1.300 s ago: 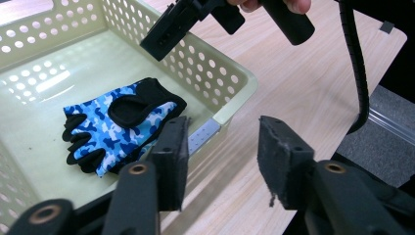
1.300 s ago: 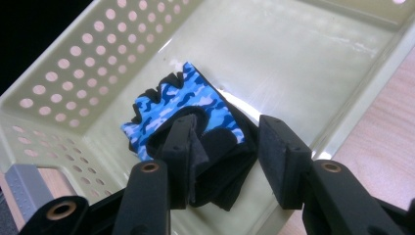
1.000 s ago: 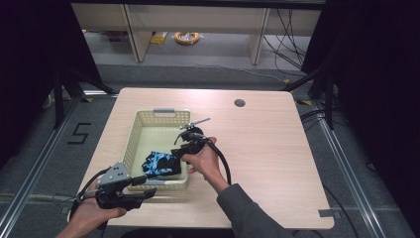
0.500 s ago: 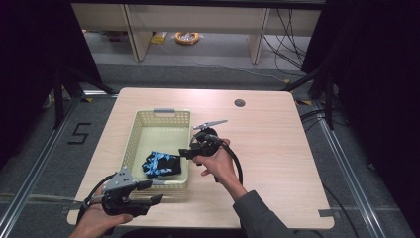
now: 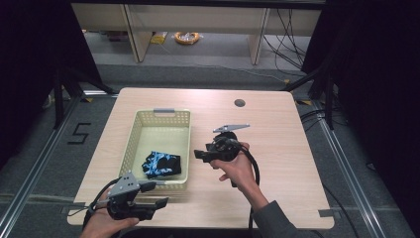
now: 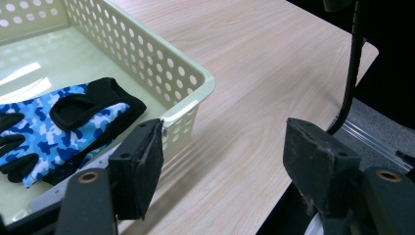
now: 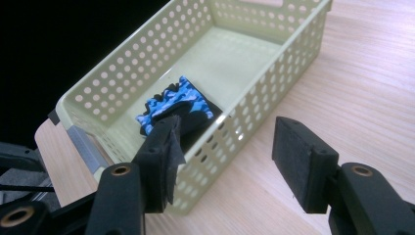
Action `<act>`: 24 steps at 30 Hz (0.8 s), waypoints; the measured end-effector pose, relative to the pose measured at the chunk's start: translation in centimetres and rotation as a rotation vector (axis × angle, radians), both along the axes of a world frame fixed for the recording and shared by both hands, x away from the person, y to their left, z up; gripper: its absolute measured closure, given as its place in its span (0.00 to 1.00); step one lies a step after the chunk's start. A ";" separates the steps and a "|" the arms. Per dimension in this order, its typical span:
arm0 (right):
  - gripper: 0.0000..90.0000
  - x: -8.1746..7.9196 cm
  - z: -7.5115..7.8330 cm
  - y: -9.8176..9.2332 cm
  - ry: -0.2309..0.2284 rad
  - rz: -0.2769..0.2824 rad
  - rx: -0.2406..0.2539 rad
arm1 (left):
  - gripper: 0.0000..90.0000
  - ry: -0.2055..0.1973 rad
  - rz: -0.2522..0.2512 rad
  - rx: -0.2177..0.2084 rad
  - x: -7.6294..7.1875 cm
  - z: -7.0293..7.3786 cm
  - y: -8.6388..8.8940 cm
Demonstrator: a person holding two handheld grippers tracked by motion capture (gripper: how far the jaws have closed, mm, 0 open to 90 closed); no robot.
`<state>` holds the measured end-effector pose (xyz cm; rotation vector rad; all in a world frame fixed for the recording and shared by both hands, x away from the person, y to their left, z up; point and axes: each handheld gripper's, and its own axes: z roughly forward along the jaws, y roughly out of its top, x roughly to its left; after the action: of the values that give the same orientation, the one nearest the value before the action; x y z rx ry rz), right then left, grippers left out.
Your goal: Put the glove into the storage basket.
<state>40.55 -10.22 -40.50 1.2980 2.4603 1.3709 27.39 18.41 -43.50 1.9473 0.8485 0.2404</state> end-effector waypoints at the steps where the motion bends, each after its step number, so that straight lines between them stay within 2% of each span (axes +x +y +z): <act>1: 0.49 -0.1 0.0 -0.3 -0.010 0.003 0.002 | 0.34 -0.001 0.000 0.006 -0.1 -0.1 -0.1; 3: 0.49 -0.5 0.1 -1.0 -0.005 -0.013 0.004 | 0.33 -0.002 -0.009 -0.005 -0.1 -0.3 -0.2; 4: 0.49 -0.5 0.0 -1.3 -0.034 0.008 0.001 | 0.33 -0.002 -0.009 -0.005 -0.1 -0.3 -0.2; 7: 0.48 -1.1 0.1 -2.0 -0.024 -0.016 0.014 | 0.32 0.001 -0.015 -0.004 -0.2 -0.7 -0.5; 9: 0.48 -1.4 0.2 -2.6 -0.041 -0.012 0.019 | 0.32 0.001 -0.021 0.001 -0.3 -0.8 -0.5; 10: 0.47 -1.7 0.3 -2.7 -0.022 -0.027 0.036 | 0.32 0.004 -0.019 -0.005 -0.3 -0.9 -0.6; 11: 0.47 -1.8 0.2 -3.1 -0.038 -0.019 0.039 | 0.32 0.006 -0.011 -0.003 -0.4 -0.9 -0.7; 12: 0.47 -1.9 0.2 -3.2 -0.039 -0.025 0.043 | 0.32 -0.004 -0.025 0.001 -0.4 -0.9 -0.6; 13: 0.46 -2.1 0.1 -3.5 -0.045 -0.025 0.043 | 0.33 -0.005 -0.019 -0.022 -0.5 -1.1 -0.8; 15: 0.46 -2.3 -0.1 -4.0 -0.053 -0.022 0.051 | 0.33 -0.011 -0.026 -0.016 -0.5 -1.1 -0.7; 17: 0.46 -2.5 -0.1 -4.2 -0.043 -0.031 0.057 | 0.32 -0.014 -0.019 -0.017 -0.6 -1.1 -0.7; 21: 0.45 -3.4 -0.3 -5.5 -0.062 -0.043 0.064 | 0.32 -0.012 -0.029 -0.021 -0.7 -1.3 -0.8; 22: 0.45 -3.7 -0.3 -5.7 -0.046 -0.058 0.068 | 0.32 -0.013 -0.011 -0.029 -0.9 -1.4 -0.9; 23: 0.45 -3.8 -0.4 -5.9 -0.056 -0.056 0.066 | 0.32 -0.006 -0.029 -0.015 -0.8 -1.5 -0.8; 24: 0.45 -3.8 -0.6 -6.3 -0.090 -0.047 0.049 | 0.32 -0.006 -0.035 -0.013 -0.8 -1.6 -0.8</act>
<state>36.78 -16.51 -41.14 1.2648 2.3379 1.4537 26.61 17.63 -45.07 1.9468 0.8090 0.2198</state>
